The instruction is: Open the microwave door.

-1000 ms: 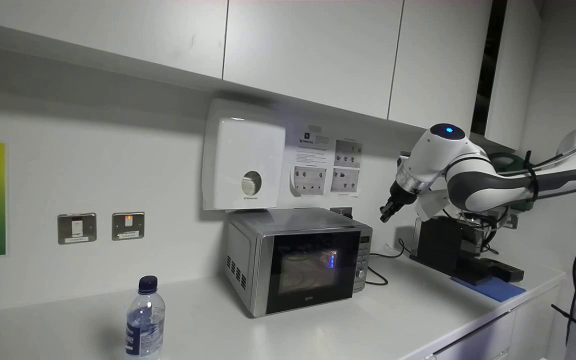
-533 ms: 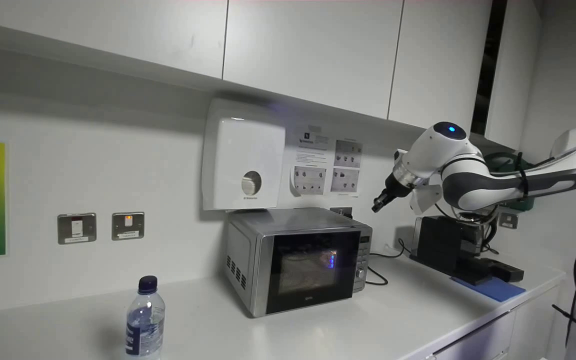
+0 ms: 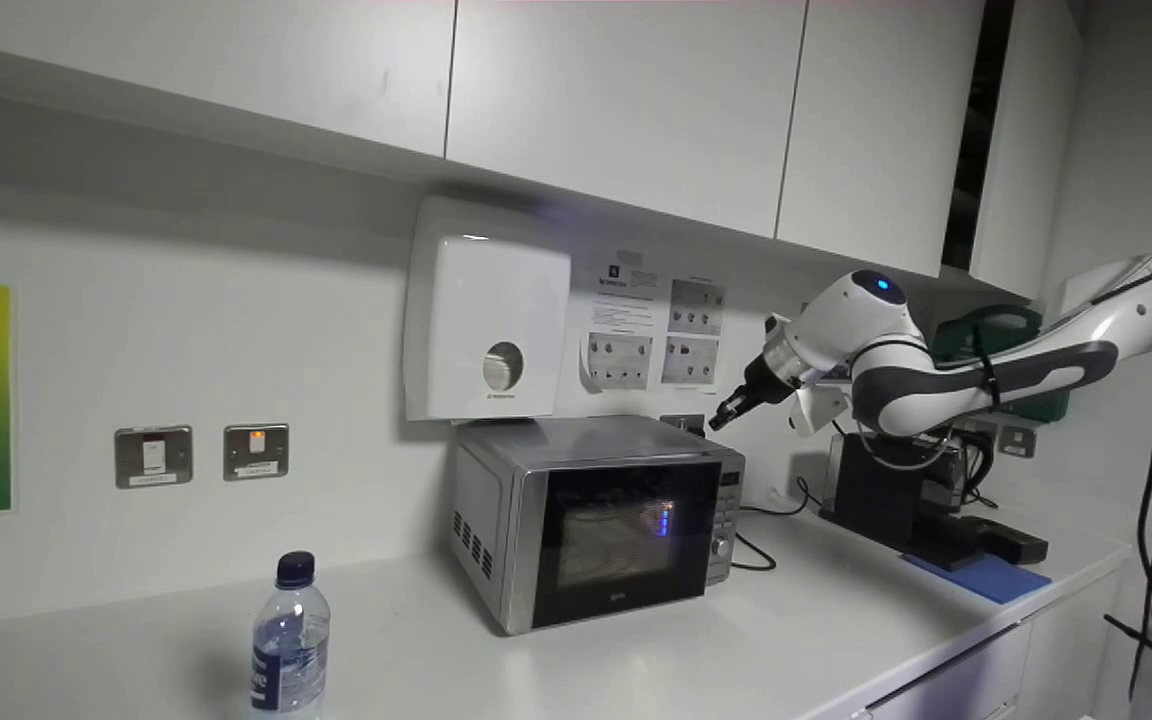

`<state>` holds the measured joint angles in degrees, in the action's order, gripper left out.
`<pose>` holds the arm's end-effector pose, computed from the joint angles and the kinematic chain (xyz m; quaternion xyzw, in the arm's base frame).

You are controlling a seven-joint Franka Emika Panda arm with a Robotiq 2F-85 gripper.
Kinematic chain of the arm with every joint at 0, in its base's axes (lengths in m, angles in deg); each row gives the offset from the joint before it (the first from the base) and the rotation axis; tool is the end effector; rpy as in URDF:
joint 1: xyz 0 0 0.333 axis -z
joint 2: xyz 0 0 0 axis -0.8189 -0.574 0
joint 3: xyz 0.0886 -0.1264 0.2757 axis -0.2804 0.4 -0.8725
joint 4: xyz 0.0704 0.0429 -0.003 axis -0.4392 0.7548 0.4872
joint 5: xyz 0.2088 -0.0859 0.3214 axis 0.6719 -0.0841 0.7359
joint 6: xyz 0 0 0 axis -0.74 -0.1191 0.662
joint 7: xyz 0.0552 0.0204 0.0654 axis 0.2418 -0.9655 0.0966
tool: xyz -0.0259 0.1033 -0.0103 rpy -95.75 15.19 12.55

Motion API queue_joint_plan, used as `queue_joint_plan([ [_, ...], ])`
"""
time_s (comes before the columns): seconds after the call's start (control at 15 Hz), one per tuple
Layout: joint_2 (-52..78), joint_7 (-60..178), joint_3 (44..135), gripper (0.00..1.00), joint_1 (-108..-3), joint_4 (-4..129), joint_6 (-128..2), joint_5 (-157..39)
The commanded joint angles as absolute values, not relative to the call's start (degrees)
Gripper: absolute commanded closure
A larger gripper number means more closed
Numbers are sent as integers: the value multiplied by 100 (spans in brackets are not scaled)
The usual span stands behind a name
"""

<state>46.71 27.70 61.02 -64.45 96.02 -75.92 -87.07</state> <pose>0.4100 0.3145 0.5665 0.9023 0.1660 0.3947 0.0497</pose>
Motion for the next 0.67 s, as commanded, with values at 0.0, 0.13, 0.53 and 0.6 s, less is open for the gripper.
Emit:
queue_joint_plan([
  [0.0,4437,3195,6230,100,-6415,9640,-8206,-8521],
  [0.13,4272,3331,6267,100,-6438,9629,-8429,-8429],
  [0.53,3821,3789,6352,100,-6619,9579,-8707,-7961],
  [0.6,3785,3868,6347,100,-6623,9539,-8708,-7886],
])
